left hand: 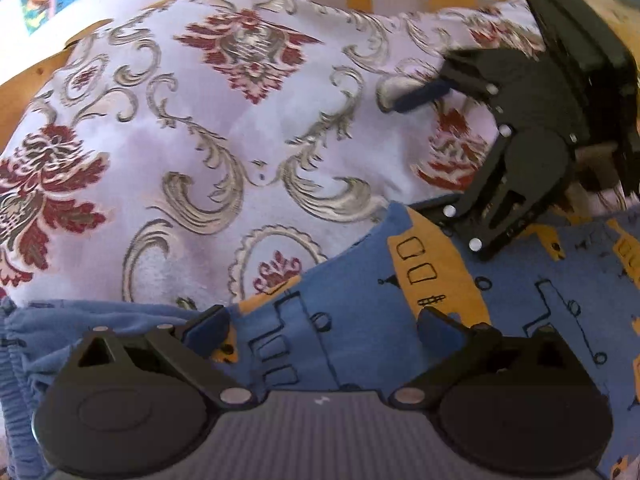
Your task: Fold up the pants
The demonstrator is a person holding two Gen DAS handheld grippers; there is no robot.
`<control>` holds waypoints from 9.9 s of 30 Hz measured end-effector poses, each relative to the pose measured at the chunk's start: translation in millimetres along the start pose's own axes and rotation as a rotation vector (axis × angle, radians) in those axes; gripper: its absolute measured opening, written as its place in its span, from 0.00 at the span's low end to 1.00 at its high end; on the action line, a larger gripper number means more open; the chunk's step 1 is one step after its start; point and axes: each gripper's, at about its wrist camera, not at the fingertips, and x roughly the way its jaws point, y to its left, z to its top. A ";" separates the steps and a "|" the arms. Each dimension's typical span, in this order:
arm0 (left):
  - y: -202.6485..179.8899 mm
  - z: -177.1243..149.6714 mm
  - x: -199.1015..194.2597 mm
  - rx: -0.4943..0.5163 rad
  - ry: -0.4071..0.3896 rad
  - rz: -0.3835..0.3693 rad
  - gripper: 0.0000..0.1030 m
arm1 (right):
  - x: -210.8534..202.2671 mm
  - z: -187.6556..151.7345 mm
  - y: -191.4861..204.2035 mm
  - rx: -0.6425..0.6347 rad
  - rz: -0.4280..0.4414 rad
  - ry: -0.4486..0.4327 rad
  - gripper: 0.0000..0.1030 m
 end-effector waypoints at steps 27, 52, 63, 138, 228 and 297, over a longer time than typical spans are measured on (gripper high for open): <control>-66.9 19.5 -47.2 0.074 -0.057 -0.163 1.00 | -324.8 -133.1 148.5 1.353 -0.693 -0.038 1.00; -256.6 1.0 -20.5 0.606 0.029 -0.593 1.00 | -355.1 -240.1 118.2 1.841 -0.987 -0.175 0.17; -236.7 -5.3 -39.8 0.652 0.058 -0.552 1.00 | -356.0 -238.4 118.9 1.826 -1.018 -0.235 0.51; -220.4 164.0 -31.1 0.313 -0.134 -0.967 0.19 | -300.3 -82.8 156.8 0.926 -0.800 -0.255 0.09; -19.2 24.3 68.9 -0.623 0.323 -1.005 0.96 | -151.1 -1.5 221.2 0.446 -0.640 0.245 0.16; 13.2 22.0 5.2 -0.223 0.278 -0.615 0.21 | -122.4 45.4 273.1 0.413 -0.415 0.199 0.32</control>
